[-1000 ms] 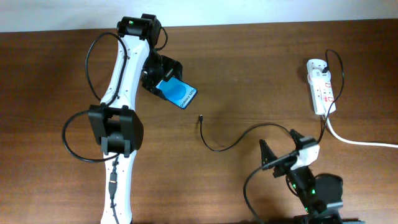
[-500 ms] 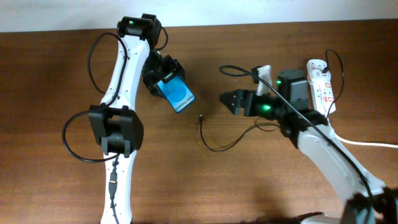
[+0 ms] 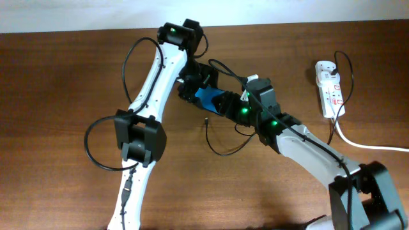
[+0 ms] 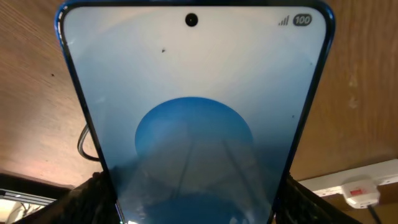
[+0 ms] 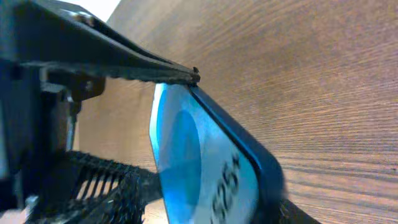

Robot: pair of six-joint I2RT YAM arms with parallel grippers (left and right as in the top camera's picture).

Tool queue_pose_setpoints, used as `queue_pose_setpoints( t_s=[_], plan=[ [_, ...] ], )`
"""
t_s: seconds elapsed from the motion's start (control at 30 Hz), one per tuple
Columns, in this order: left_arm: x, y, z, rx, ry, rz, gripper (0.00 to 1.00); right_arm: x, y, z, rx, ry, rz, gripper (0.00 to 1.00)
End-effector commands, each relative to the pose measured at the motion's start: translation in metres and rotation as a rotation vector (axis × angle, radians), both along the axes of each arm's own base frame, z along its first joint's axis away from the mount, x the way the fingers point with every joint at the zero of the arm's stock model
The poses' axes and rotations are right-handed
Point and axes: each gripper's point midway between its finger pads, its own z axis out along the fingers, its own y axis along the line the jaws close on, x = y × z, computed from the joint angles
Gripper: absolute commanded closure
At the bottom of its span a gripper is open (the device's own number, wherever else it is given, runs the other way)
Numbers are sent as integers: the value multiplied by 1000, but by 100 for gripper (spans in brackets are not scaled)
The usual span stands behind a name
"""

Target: Plug charger to phone and switch on socket

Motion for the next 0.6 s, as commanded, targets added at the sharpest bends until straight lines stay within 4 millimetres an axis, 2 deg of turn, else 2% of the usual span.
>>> queue_pose_setpoints(
  t_s=[0.0,0.03,0.1,0.2,0.27,0.33,0.5,0.53,0.57],
  plan=[
    [-4,-10,6,4,-38,-54,100,6,5,5,13,-29,9,51],
    [-5,-12,6,3,-38,-58,100,7,6,7,16,-38,8,51],
    [-9,-17,8,-11,-27,-65,100,7,6,7,16,-39,8,61],
    [-10,-17,8,-15,-22,-64,100,8,6,7,14,-40,5,70],
    [-10,-17,8,-15,-23,-64,100,7,6,6,14,-39,6,81],
    [-9,-17,8,-16,-26,-63,100,7,6,7,18,-37,12,96],
    [-6,-13,8,-15,-32,-57,100,9,2,7,19,-38,3,96],
    [0,-5,8,-28,-62,-102,100,13,-7,8,21,-38,-13,96],
    [6,4,8,-51,-104,-173,100,20,-25,13,31,-40,-42,96]
  ],
)
